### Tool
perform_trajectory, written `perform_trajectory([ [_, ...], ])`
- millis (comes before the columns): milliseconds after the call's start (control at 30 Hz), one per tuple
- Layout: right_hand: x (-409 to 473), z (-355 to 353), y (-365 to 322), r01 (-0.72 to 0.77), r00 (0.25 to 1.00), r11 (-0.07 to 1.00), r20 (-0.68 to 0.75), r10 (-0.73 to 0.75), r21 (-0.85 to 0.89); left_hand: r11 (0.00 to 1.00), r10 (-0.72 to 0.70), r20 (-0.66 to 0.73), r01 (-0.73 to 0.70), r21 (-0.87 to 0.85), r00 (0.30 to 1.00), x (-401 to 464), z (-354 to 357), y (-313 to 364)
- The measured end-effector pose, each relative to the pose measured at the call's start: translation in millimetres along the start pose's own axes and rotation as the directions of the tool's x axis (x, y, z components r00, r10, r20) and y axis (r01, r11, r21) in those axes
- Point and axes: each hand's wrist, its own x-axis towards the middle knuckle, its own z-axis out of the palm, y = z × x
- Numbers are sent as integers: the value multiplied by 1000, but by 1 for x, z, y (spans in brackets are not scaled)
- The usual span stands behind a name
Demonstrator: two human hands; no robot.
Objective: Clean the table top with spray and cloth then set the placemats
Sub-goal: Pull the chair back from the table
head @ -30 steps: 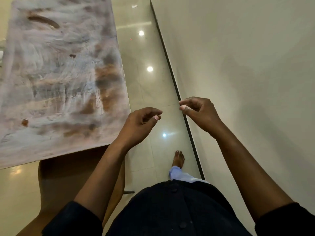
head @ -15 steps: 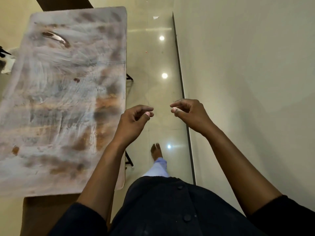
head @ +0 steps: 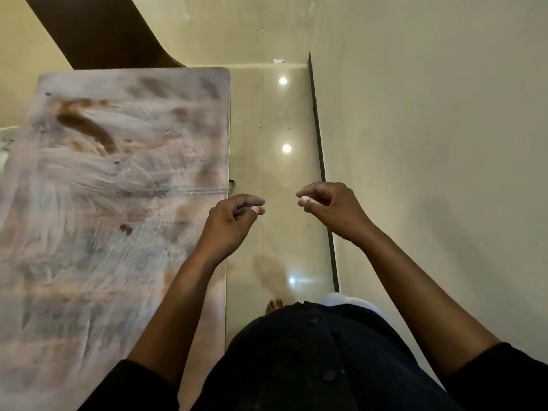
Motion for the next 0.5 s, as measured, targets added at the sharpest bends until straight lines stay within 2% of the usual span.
perform_trajectory([
  [267, 187, -27, -20, 50, 999, 999, 9, -50, -4, 999, 17, -65, -20, -37, 998, 165, -27, 30],
  [500, 363, -64, -36, 74, 994, 997, 78, -74, 5, 995, -52, -160, 38, -88, 986, 313, -34, 70],
])
